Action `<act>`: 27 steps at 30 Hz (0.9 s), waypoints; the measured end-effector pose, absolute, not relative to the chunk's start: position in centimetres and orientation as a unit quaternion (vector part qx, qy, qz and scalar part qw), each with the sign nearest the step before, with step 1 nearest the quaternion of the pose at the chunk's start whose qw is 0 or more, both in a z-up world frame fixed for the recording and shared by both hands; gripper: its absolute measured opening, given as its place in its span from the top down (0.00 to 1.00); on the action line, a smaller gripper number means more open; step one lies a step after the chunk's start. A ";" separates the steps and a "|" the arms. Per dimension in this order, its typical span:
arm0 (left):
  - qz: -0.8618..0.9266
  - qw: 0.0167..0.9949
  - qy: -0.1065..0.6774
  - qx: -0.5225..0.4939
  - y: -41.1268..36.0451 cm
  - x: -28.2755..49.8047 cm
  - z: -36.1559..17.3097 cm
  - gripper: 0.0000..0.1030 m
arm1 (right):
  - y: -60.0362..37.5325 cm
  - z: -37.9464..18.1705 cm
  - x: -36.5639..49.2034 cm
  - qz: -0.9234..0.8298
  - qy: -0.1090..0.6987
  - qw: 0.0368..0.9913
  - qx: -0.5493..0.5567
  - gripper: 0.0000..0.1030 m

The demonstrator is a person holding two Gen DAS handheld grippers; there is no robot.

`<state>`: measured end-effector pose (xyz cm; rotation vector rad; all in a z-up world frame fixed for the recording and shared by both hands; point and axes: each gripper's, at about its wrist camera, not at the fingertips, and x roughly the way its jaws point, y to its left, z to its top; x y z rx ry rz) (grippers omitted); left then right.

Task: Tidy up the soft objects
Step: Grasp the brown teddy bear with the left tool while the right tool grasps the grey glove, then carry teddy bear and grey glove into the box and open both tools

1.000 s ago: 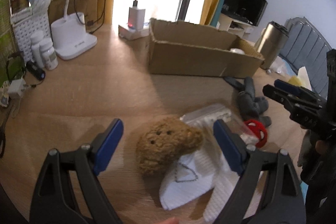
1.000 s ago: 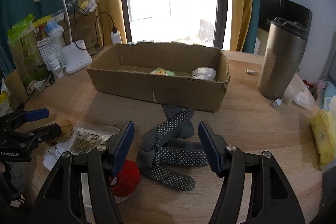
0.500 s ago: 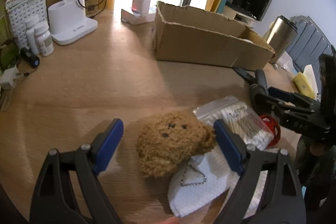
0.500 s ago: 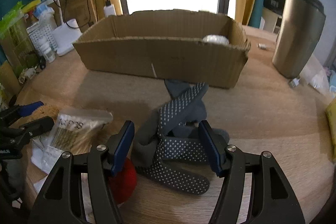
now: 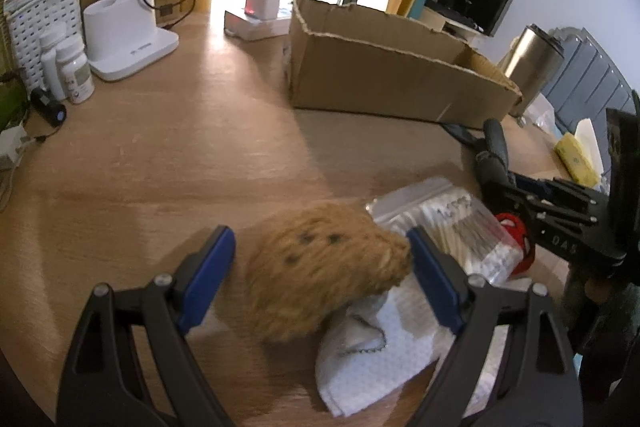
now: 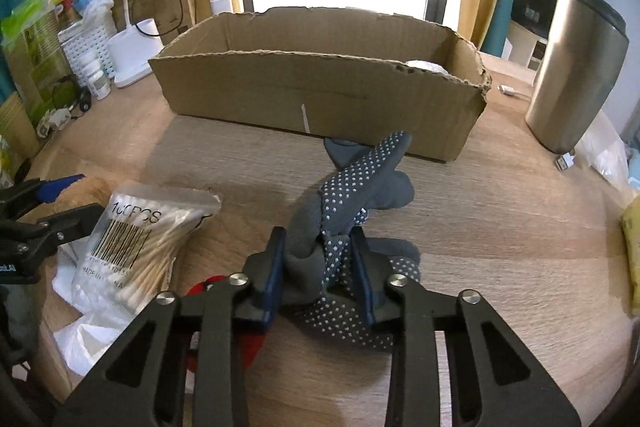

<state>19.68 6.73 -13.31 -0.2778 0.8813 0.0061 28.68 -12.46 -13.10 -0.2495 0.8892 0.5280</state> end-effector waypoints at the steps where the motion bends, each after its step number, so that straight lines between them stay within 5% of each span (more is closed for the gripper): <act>1: 0.000 0.895 0.426 -0.132 6.6 19.7 -13.3 0.15 | -12.4 -13.1 28.6 0.252 0.423 0.862 -0.118 0.70; 4: -0.003 0.896 0.425 -0.130 6.5 19.7 -13.3 0.28 | -12.5 -12.8 28.4 0.254 0.419 0.864 -0.117 0.71; 11: -0.005 0.896 0.425 -0.128 6.4 19.3 -13.1 0.35 | -13.0 -11.4 27.8 0.257 0.400 0.873 -0.112 0.71; 27: -0.008 0.915 0.386 -0.117 5.7 17.6 -9.8 0.36 | -14.3 -8.2 26.2 0.259 0.363 0.889 -0.100 0.71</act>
